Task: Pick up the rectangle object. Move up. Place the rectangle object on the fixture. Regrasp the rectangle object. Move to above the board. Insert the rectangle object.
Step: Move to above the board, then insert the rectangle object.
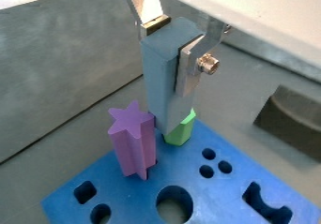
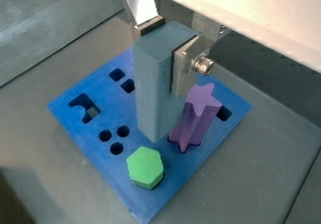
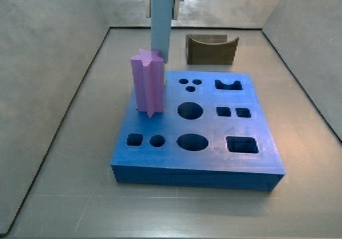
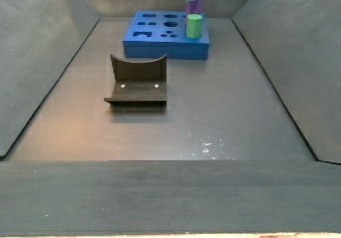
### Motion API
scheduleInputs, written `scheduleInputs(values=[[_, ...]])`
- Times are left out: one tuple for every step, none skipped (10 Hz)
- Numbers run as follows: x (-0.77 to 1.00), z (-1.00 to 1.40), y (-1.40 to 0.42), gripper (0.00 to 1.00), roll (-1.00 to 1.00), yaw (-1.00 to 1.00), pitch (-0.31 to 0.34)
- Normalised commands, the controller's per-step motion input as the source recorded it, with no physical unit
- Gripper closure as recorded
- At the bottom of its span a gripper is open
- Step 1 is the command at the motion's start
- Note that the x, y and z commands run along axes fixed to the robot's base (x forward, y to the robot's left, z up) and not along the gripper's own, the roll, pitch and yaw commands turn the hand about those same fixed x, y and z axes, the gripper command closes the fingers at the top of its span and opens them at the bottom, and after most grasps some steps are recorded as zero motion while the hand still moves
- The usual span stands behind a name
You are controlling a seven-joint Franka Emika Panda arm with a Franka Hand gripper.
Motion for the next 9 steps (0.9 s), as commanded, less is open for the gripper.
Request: scheduleInputs(values=[[-0.05, 0.01, 0.02, 1.0, -0.52, -0.01, -0.087], [-0.04, 0.01, 0.02, 1.0, -0.38, -0.01, -0.07], [0.0, -0.01, -0.04, 1.0, 0.05, 0.0, 0.0], [0.0, -0.01, -0.05, 1.0, 0.05, 0.0, 0.0], [0.0, 0.01, -0.05, 1.0, 0.09, 0.0, 0.0], [0.0, 0.41, -0.01, 1.0, 0.33, 0.0, 0.023], [0.0, 0.88, 0.0, 1.0, 0.52, -0.23, 0.0], [-0.01, 1.0, 0.0, 1.0, 0.54, -0.26, 0.0], [0.0, 0.84, -0.05, 1.0, 0.35, -0.36, 0.0]])
